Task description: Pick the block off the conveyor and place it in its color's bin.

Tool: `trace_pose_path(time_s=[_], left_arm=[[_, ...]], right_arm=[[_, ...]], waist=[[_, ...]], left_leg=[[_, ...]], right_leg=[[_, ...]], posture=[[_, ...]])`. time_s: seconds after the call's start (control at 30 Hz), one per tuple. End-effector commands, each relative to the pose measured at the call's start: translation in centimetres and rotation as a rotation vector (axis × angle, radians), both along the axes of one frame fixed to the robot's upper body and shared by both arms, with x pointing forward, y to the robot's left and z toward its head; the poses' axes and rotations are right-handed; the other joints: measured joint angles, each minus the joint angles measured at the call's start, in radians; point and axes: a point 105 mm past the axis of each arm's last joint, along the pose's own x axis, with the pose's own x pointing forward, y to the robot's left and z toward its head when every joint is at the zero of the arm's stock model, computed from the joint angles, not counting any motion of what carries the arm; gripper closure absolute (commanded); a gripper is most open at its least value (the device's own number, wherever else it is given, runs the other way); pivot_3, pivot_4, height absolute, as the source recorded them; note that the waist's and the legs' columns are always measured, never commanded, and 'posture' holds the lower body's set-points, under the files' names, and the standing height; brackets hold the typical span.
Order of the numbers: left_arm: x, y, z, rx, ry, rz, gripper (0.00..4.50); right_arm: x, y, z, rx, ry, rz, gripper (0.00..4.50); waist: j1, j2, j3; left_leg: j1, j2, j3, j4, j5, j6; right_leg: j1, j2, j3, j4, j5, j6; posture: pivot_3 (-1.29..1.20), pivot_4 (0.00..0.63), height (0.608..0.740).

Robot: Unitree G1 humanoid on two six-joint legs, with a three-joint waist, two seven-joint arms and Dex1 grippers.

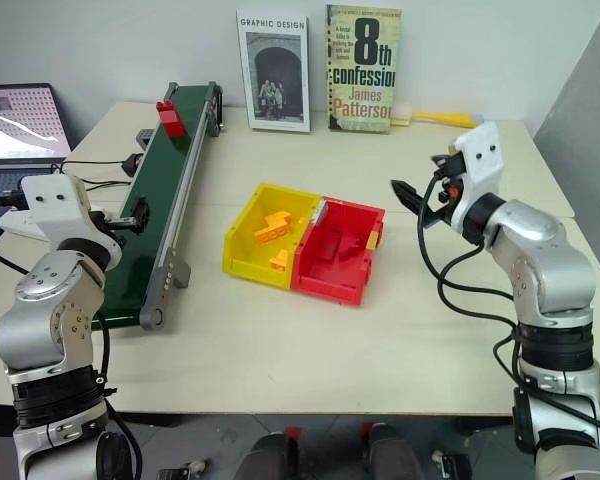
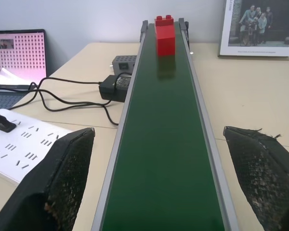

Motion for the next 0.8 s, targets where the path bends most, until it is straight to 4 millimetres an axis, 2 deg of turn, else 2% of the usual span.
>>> trace_pose_path(time_s=[0.03,0.2,0.8], left_arm=[[0.2,-0.2,1.5,0.004,-0.059,-0.006,0.02],[0.3,-0.2,1.2,-0.009,-0.054,-0.001,0.02],[1.3,-1.0,1.2,-0.003,-0.055,-0.022,0.02]], right_arm=[[-3.4,2.2,1.0,-0.065,0.027,0.297,0.0],[-4.5,3.2,1.4,-0.073,0.064,0.42,0.0],[-4.5,3.7,1.5,-0.064,0.028,0.406,0.0]], waist=[[0.002,-0.001,0.0],[0.001,-0.001,0.0],[0.001,-0.001,0.0]], left_leg=[[0.0,0.0,-0.001,0.0,0.0,0.0],[0.0,0.0,-0.001,0.0,0.0,0.0],[0.0,0.0,-0.001,0.0,0.0,0.0]], right_leg=[[0.0,0.0,-0.001,0.0,0.0,0.0],[0.001,-0.001,-0.001,0.0,0.0,0.0],[0.0,-0.001,-0.001,0.0,0.0,0.0]], posture=[[0.0,0.15,0.74],[0.0,0.15,0.74],[0.0,0.15,0.74]])
